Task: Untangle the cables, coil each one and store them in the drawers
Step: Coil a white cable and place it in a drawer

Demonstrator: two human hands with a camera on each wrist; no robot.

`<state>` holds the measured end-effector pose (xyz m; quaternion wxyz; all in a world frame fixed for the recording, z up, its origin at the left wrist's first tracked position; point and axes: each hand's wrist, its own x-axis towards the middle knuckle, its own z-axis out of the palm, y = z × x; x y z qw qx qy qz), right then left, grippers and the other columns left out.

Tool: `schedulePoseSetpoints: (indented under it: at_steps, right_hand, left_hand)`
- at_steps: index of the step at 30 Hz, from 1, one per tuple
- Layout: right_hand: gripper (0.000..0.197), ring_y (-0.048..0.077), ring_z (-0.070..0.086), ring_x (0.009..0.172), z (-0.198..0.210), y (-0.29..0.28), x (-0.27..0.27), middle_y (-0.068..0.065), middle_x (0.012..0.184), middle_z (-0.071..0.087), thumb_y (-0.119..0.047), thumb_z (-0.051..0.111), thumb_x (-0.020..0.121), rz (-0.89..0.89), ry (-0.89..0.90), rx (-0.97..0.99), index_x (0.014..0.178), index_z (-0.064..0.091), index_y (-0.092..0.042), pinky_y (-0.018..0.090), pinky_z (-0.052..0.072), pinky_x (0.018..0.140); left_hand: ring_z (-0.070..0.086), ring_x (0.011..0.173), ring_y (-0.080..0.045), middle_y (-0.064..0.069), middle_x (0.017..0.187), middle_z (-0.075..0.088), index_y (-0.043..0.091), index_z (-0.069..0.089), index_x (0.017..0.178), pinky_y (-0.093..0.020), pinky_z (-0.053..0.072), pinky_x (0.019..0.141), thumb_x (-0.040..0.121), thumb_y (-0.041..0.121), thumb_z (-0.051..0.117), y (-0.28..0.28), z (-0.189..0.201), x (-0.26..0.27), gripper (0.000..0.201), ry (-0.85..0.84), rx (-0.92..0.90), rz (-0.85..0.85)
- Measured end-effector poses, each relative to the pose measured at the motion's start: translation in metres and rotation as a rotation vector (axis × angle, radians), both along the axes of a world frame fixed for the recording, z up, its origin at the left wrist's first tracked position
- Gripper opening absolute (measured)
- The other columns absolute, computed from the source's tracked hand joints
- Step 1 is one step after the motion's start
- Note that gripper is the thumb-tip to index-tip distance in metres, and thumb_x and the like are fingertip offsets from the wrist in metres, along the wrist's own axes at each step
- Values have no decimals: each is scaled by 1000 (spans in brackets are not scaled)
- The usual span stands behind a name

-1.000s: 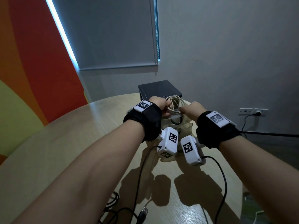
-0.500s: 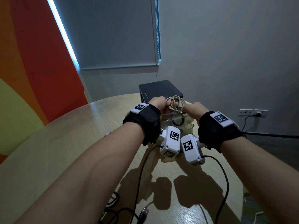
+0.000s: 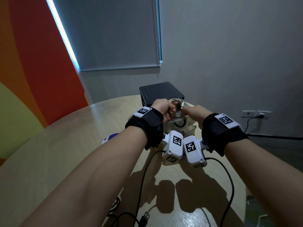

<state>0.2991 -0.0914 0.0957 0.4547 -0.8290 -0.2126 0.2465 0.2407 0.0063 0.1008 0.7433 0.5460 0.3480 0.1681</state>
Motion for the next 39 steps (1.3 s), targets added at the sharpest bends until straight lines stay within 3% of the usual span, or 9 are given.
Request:
schedulePoseSetpoints:
  at_steps: [8, 11, 15, 19, 22, 26, 29, 34, 39]
  right_hand:
    - [22, 27, 51, 94, -6, 1, 7, 16, 101, 55, -16, 54, 88, 9, 30, 50, 103, 56, 0, 34, 40, 88]
    - [35, 33, 49, 118, -4, 0, 7, 21, 123, 54, -15, 54, 92, 23, 56, 33, 121, 53, 5, 34, 37, 90]
    - [36, 34, 43, 124, -4, -2, 11, 20, 131, 49, -9, 50, 93, 59, 75, 13, 127, 52, 3, 31, 28, 80]
    - [31, 19, 48, 92, -14, -1, 14, 20, 116, 60, -8, 52, 91, 65, -21, 92, 119, 60, 2, 26, 34, 76]
    - [27, 18, 46, 68, -20, 0, 13, 9, 74, 57, -11, 50, 92, 2, -146, 137, 108, 68, 1, 24, 35, 62]
    - [31, 24, 56, 90, -17, -8, 9, 12, 100, 65, -6, 45, 88, -33, -357, 113, 107, 70, -8, 28, 43, 81]
    - [32, 31, 56, 110, -15, -12, 10, 13, 116, 65, -7, 45, 86, -10, -426, 41, 105, 71, -11, 33, 45, 94]
    - [23, 38, 52, 104, -16, -12, 12, 17, 94, 59, -7, 43, 85, 55, -484, -71, 68, 59, -11, 29, 37, 73]
    - [26, 41, 57, 94, -20, -14, 15, 30, 94, 64, -8, 49, 84, -50, -513, 90, 86, 69, 9, 32, 42, 68]
  left_hand:
    - [39, 44, -11, -1, 55, 43, 4, 54, 95, -19, 40, 47, 96, 53, 35, -1, 1, 4, 52, 74, 231, 15]
    - [58, 66, -26, -11, 68, 61, -3, 54, 111, -35, 48, 70, 99, 36, 40, -1, -1, 7, 43, 166, 471, -66]
    - [59, 89, -27, -10, 88, 65, 15, 55, 70, -34, 46, 85, 98, 27, 43, -2, 0, 6, 33, 217, 695, -48]
    - [55, 47, -8, 7, 45, 58, 18, 58, 62, -13, 40, 46, 89, 18, 52, 1, 15, -1, 28, 258, 603, -18]
    - [50, 51, -15, 2, 53, 56, 14, 60, 68, -20, 35, 44, 89, 16, 52, 3, 23, -6, 22, 320, 634, -34]
    - [62, 94, -27, -9, 96, 70, 8, 72, 92, -29, 49, 79, 90, 20, 53, 1, 14, -1, 23, 342, 975, -64]
    - [59, 95, -30, -13, 95, 69, 6, 72, 94, -32, 45, 76, 92, 20, 49, -7, 8, 4, 26, 330, 1302, -94]
    - [44, 105, -27, -11, 106, 57, 10, 68, 109, -31, 31, 78, 97, 27, 47, -8, -3, 5, 30, 315, 1733, -259]
    - [42, 108, -23, -5, 111, 56, 24, 63, 122, -26, 27, 79, 93, 37, 53, 5, -6, -1, 33, 408, 1803, -445]
